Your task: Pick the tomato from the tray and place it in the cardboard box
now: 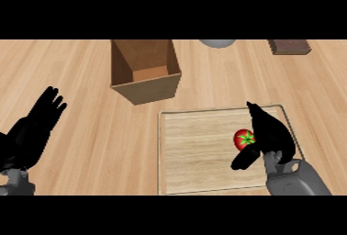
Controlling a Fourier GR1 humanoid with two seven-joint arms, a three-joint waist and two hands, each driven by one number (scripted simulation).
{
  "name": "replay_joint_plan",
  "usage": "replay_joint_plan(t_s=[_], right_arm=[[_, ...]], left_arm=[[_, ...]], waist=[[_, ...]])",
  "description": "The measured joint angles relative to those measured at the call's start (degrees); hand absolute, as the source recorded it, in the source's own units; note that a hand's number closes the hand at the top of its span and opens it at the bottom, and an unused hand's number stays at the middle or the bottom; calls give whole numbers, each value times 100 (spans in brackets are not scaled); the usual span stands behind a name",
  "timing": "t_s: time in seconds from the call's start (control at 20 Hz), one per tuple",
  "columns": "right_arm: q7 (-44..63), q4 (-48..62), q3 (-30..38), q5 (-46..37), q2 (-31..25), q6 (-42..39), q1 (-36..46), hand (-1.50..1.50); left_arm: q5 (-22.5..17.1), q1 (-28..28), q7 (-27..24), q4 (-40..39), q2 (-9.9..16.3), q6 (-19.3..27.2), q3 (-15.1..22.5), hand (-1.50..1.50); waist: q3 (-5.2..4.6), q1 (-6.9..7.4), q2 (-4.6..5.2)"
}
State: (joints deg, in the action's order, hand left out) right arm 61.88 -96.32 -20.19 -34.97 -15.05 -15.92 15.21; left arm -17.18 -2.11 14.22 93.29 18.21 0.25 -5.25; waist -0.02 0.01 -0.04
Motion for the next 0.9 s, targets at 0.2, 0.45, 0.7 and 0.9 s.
replay_joint_plan(t_s=[0.2, 0.45, 0.7, 0.9], right_arm=[[-12, 172, 64, -80, 153, -76, 13, -150], [-213, 398, 240, -241, 172, -141, -94, -150], [-309, 551, 369, -435, 330, -200, -70, 150], [-562, 659, 429, -725, 391, -162, -90, 150]], left_arm=[[-24, 34, 110, 107, 3, -20, -78, 0], [14, 214, 56, 246, -79, -112, -111, 0], [64, 158, 10, 122, -144, -189, -207, 0], [97, 43, 144, 143, -173, -209, -289, 0]], waist=[[0, 13, 0], [1, 14, 0], [0, 10, 1], [2, 9, 2]])
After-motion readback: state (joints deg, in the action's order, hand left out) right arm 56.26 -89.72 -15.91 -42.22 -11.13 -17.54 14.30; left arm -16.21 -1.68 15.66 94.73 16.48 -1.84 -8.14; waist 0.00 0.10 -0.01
